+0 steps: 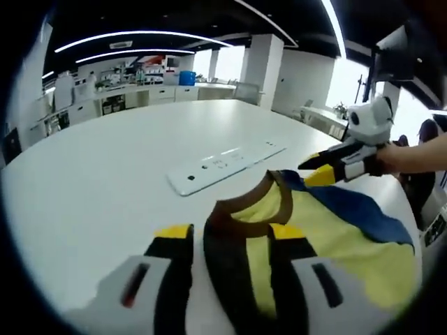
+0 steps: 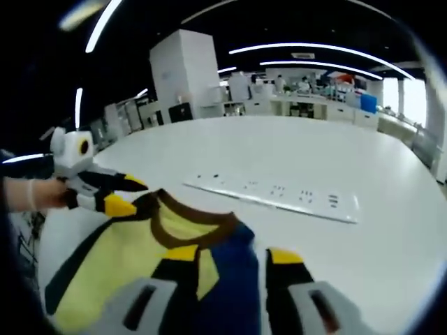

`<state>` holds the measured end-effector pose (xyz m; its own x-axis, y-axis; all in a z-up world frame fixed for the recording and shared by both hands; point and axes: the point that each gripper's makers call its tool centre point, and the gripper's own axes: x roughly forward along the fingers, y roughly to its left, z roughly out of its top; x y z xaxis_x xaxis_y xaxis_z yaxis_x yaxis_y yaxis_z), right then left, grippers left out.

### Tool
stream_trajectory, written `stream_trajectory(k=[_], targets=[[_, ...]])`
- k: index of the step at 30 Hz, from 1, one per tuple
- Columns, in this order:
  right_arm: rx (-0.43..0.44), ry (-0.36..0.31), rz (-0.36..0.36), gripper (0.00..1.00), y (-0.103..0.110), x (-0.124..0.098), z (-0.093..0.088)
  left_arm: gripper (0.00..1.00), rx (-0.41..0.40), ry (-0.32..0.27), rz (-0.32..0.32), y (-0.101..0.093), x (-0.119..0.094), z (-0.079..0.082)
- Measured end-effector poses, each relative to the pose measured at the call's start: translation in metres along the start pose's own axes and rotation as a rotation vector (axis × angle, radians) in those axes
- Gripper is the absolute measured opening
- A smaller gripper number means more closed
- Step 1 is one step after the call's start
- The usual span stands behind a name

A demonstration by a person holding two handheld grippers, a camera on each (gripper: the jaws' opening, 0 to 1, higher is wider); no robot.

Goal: Fold the garment on the visible template until the final outline fits inside the template.

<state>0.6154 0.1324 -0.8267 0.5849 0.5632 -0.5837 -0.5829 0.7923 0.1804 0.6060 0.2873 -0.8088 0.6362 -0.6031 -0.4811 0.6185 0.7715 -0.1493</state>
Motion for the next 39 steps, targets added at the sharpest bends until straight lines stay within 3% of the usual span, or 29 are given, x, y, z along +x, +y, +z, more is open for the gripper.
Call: stream_trajectory(k=[2,4,7,9,14,22,23,28,39], targets=[[-0.017,0.024,0.008,0.57,0.002,-0.002,-0.005,0.57,0.018,0.003,-0.034,-0.010,-0.003,0.001],[-0.039,0.050,0.014,0.63,0.005,-0.007,-0.012,0.65,0.014,0.004,-0.047,-0.008,-0.001,0.001],[-0.042,0.040,0.031,0.76,0.008,-0.011,-0.010,0.79,0.019,0.005,-0.068,-0.014,-0.005,0.001],[-0.051,0.038,0.040,0.84,0.014,-0.017,-0.012,0.85,0.011,0.013,-0.083,-0.018,-0.007,0.001],[-0.032,0.061,0.059,0.95,0.017,-0.023,-0.013,0.94,0.014,0.030,-0.090,-0.025,-0.020,0.002],[-0.052,0.042,0.045,0.90,0.029,-0.053,-0.009,0.93,-0.005,0.012,-0.079,-0.035,-0.049,0.010],[-0.057,0.040,0.045,0.89,0.031,-0.057,-0.009,0.92,0.002,0.007,-0.077,-0.048,-0.058,0.010],[-0.035,0.020,0.051,0.88,0.044,-0.084,-0.017,0.91,-0.001,-0.042,-0.057,-0.055,-0.082,0.014],[-0.065,0.033,0.034,0.85,0.051,-0.127,-0.032,0.89,-0.031,-0.059,-0.018,-0.071,-0.138,-0.009]])
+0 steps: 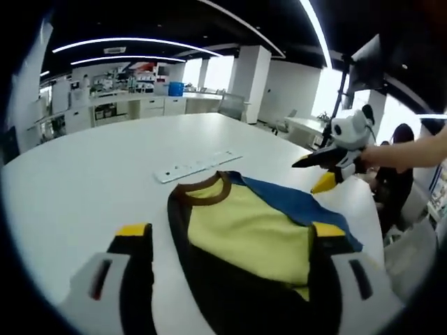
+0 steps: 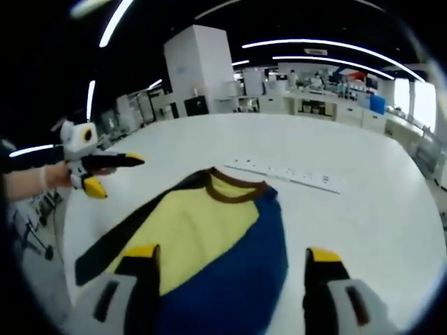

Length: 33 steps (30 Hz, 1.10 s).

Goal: Fold the garment on the visible template until the final outline fits inside the template.

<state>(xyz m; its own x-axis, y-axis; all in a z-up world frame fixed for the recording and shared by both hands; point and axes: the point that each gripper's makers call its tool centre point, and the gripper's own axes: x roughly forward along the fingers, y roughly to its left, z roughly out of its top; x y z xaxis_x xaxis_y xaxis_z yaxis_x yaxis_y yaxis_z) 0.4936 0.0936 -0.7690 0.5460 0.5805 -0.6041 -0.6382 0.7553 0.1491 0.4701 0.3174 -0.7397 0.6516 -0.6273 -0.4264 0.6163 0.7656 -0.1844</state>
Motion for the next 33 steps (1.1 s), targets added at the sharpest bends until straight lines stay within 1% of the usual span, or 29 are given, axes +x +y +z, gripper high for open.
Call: stream_trajectory(k=[3,4,5,6,7,9,10,12,14,16,18,19,20,23,24,27,28,30,32,33], targets=[[-0.003,-0.004,-0.006,0.84,0.005,-0.013,-0.002,0.88,-0.012,-0.012,0.010,-0.001,-0.011,-0.001],[-0.003,-0.005,-0.006,0.83,0.006,-0.016,-0.002,0.88,-0.013,-0.019,0.015,-0.010,-0.019,0.000],[-0.005,-0.011,-0.007,0.83,0.007,-0.019,-0.002,0.87,-0.013,-0.022,0.020,-0.012,-0.024,-0.001],[-0.006,-0.013,-0.007,0.83,0.008,-0.023,-0.003,0.87,-0.017,-0.021,0.023,-0.008,-0.028,-0.003],[-0.007,-0.013,-0.007,0.83,0.010,-0.026,-0.003,0.87,-0.019,-0.021,0.024,-0.010,-0.032,-0.004],[-0.017,-0.018,-0.009,0.81,0.016,-0.034,-0.006,0.86,-0.018,-0.028,0.029,-0.021,-0.042,-0.005],[-0.021,-0.022,-0.008,0.82,0.020,-0.039,-0.009,0.86,-0.020,-0.029,0.031,-0.017,-0.046,-0.007],[-0.023,-0.025,-0.004,0.82,0.026,-0.048,-0.013,0.86,-0.022,-0.040,0.032,-0.023,-0.054,-0.008],[-0.046,-0.008,-0.001,0.81,0.030,-0.055,-0.022,0.86,-0.007,-0.033,0.034,-0.027,-0.062,-0.011],[-0.061,-0.002,-0.007,0.81,0.029,-0.060,-0.028,0.86,0.005,-0.031,0.038,-0.030,-0.070,-0.013],[-0.058,0.000,-0.007,0.81,0.030,-0.068,-0.034,0.86,0.003,-0.033,0.038,-0.032,-0.077,-0.013],[-0.055,0.003,-0.012,0.81,0.033,-0.075,-0.040,0.86,0.006,-0.040,0.046,-0.032,-0.083,-0.013],[-0.056,0.003,-0.014,0.81,0.033,-0.077,-0.042,0.86,0.005,-0.043,0.048,-0.034,-0.087,-0.013],[-0.050,0.001,-0.022,0.80,0.037,-0.090,-0.052,0.86,0.007,-0.052,0.054,-0.033,-0.095,-0.014],[-0.048,-0.002,-0.024,0.80,0.040,-0.094,-0.056,0.85,0.009,-0.057,0.056,-0.037,-0.100,-0.015],[-0.044,-0.002,-0.029,0.79,0.041,-0.102,-0.064,0.85,0.011,-0.057,0.058,-0.039,-0.105,-0.016],[-0.039,-0.001,-0.029,0.78,0.043,-0.104,-0.067,0.85,0.012,-0.061,0.059,-0.045,-0.107,-0.016],[-0.027,-0.003,-0.026,0.78,0.045,-0.106,-0.070,0.85,0.012,-0.070,0.059,-0.048,-0.110,-0.015],[-0.029,0.004,-0.025,0.78,0.047,-0.106,-0.074,0.85,0.013,-0.074,0.061,-0.048,-0.111,-0.015],[-0.037,0.011,-0.026,0.78,0.050,-0.110,-0.076,0.85,0.013,-0.080,0.064,-0.049,-0.112,-0.015]])
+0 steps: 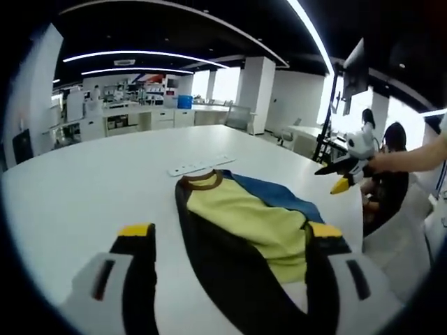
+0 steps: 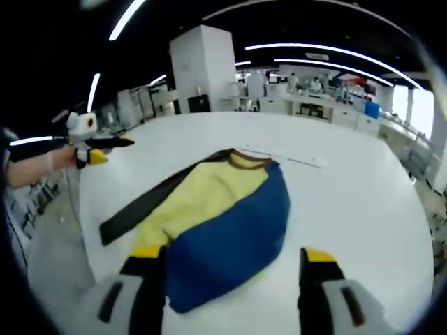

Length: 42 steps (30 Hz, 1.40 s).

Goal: Fold the garment on the visible template until the final outline fits inside the template.

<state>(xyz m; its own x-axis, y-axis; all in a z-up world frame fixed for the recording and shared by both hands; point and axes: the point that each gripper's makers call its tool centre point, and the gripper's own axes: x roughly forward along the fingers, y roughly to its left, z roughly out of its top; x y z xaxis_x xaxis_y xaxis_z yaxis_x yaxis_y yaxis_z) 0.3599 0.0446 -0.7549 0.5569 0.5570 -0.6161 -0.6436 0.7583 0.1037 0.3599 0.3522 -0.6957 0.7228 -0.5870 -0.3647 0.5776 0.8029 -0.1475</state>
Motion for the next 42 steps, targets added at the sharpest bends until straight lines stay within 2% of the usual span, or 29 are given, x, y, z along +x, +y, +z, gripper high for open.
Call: stream_trajectory(k=[4,7,10,12,16,19,21,23,24,28,33,36,39,40,41,42], targets=[[-0.010,-0.005,-0.002,0.76,0.009,-0.007,0.001,0.85,0.011,0.008,0.001,-0.002,-0.004,-0.004],[-0.029,-0.002,0.017,0.68,0.017,-0.002,0.001,0.85,0.010,0.011,-0.002,-0.006,-0.008,-0.008],[-0.107,0.018,0.023,0.61,0.029,0.000,-0.004,0.85,0.013,0.020,-0.003,-0.007,-0.010,-0.011],[-0.198,0.049,0.054,0.53,0.050,-0.001,-0.013,0.85,0.003,0.013,0.004,-0.003,-0.012,-0.011],[-0.323,0.087,0.076,0.41,0.064,0.010,-0.027,0.84,-0.004,0.009,0.006,-0.007,-0.013,-0.013],[-0.353,0.128,0.105,0.33,0.076,0.014,-0.039,0.84,-0.006,0.009,0.011,-0.008,-0.015,-0.016],[-0.420,0.148,0.123,0.28,0.083,0.021,-0.050,0.84,-0.015,0.012,0.006,-0.007,-0.016,-0.018],[-0.448,0.160,0.121,0.23,0.088,0.023,-0.054,0.84,-0.002,0.028,0.005,-0.008,-0.018,-0.022],[-0.490,0.163,0.128,0.22,0.095,0.024,-0.053,0.84,0.002,0.030,0.005,-0.009,-0.020,-0.022],[-0.565,0.177,0.159,0.09,0.108,0.032,-0.061,0.84,-0.007,0.021,0.008,-0.009,-0.022,-0.021],[-0.650,0.166,0.170,0.08,0.121,0.045,-0.065,0.84,-0.017,0.018,0.011,-0.008,-0.024,-0.022],[-0.736,0.185,0.156,0.05,0.125,0.049,-0.070,0.83,-0.023,0.022,0.010,-0.009,-0.025,-0.025],[-0.753,0.196,0.150,0.05,0.127,0.054,-0.077,0.83,-0.030,0.026,0.010,-0.010,-0.026,-0.026],[-0.773,0.199,0.135,0.05,0.124,0.055,-0.078,0.83,-0.034,0.026,0.009,-0.011,-0.027,-0.027],[-0.819,0.205,0.089,0.06,0.117,0.056,-0.077,0.83,-0.036,0.027,0.011,-0.010,-0.028,-0.028],[-0.901,0.199,0.060,0.06,0.111,0.060,-0.077,0.83,-0.037,0.026,0.012,-0.009,-0.028,-0.029]])
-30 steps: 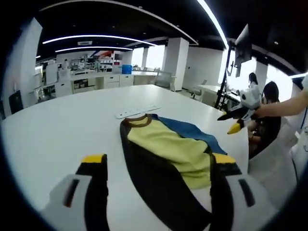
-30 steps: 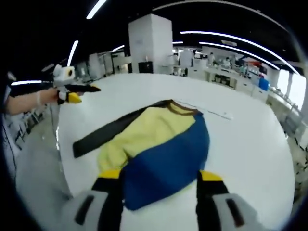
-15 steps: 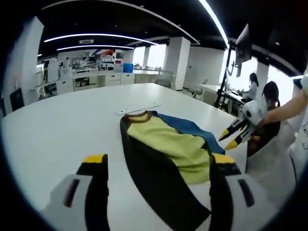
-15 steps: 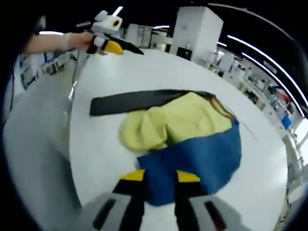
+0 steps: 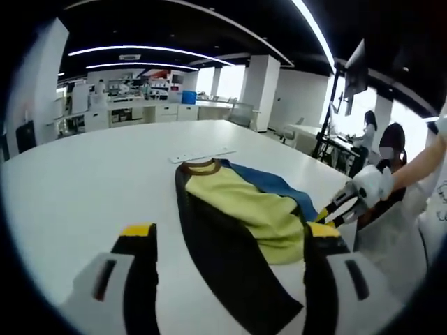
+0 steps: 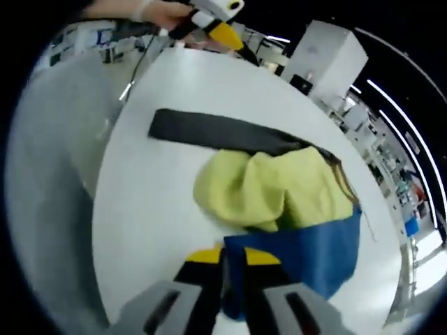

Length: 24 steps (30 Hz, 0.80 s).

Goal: Fold the garment on the visible template until the final outline fits inside the template.

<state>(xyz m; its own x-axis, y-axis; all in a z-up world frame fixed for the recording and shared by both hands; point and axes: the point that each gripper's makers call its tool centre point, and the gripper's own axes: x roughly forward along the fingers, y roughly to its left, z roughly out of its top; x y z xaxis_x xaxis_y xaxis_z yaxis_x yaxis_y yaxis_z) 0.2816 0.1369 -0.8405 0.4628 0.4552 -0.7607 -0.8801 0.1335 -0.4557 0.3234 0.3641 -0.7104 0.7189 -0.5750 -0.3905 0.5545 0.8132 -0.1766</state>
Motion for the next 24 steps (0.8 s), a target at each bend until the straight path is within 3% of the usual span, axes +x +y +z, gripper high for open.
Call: stream_trajectory(k=[4,8,16,19,22,24], targets=[[-0.003,0.008,0.015,0.05,0.007,-0.004,0.001,0.83,-0.009,0.000,0.005,0.008,-0.002,-0.004],[0.020,-0.010,0.010,0.00,0.008,-0.005,0.004,0.83,-0.017,-0.001,0.007,0.008,-0.001,-0.004],[0.084,-0.037,-0.023,0.00,0.000,-0.013,0.007,0.83,-0.017,0.005,-0.002,0.000,0.002,-0.005],[0.234,-0.094,-0.014,0.00,-0.005,-0.019,0.010,0.82,-0.016,0.005,-0.006,-0.001,0.002,-0.005],[0.512,-0.174,-0.018,0.00,-0.029,-0.037,0.014,0.82,-0.013,0.006,-0.010,-0.003,0.004,-0.004],[0.644,-0.211,-0.024,0.00,-0.046,-0.049,0.010,0.82,-0.015,0.007,-0.010,-0.004,0.004,-0.005]])
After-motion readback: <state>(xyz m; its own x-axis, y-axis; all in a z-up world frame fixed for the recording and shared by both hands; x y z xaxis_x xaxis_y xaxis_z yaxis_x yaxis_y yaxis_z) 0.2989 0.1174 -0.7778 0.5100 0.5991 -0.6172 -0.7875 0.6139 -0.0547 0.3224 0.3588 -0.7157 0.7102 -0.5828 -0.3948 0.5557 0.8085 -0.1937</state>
